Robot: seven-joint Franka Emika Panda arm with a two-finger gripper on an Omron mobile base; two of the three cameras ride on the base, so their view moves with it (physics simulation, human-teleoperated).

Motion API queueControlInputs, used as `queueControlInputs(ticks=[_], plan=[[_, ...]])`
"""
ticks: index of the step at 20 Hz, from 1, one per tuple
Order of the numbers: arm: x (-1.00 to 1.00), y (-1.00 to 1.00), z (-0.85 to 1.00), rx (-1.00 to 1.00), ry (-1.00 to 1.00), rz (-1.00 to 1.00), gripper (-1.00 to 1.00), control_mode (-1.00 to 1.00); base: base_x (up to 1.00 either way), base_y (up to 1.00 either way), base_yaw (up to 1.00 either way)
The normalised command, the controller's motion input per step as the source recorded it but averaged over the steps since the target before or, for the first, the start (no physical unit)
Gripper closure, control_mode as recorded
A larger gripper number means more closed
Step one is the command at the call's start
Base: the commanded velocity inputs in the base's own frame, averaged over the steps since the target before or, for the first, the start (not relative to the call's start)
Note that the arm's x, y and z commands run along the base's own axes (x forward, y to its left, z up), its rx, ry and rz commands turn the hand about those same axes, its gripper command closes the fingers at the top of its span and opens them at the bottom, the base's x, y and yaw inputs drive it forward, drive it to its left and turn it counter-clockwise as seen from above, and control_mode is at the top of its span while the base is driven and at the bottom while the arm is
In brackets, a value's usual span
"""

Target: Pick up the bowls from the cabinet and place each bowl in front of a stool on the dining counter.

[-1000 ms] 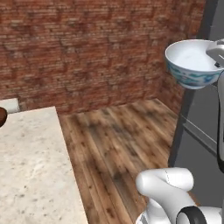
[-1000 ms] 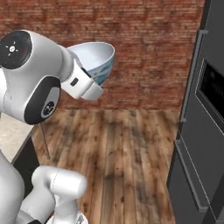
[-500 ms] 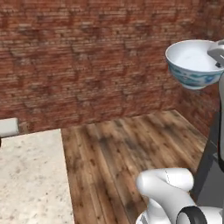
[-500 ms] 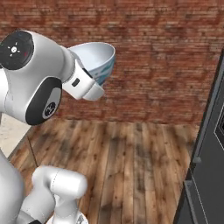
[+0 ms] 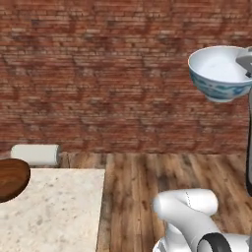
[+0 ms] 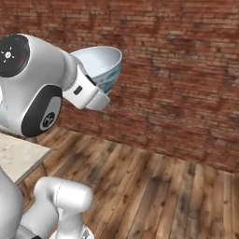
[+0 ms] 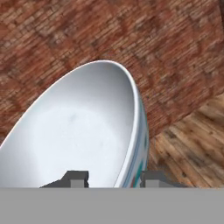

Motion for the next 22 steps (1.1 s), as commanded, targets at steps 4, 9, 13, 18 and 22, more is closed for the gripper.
queueControlInputs(ticks=[4,9,13,18,22], plan=[[0.0,0.0,0.0,0.0,0.0,0.0,1.0,1.0,1.0,-0.28,0.59],[0.0,0.0,0.0,0.0,0.0,0.0,1.0,1.0,1.0,-0.41,0.58],[0.0,0.0,0.0,0.0,0.0,0.0,1.0,1.0,1.0,-0.4,0.58],[0.0,0.0,0.0,0.0,0.0,0.0,1.0,1.0,1.0,-0.38,0.6],[0.0,0.0,0.0,0.0,0.0,0.0,1.0,1.0,1.0,-0.35,0.59]])
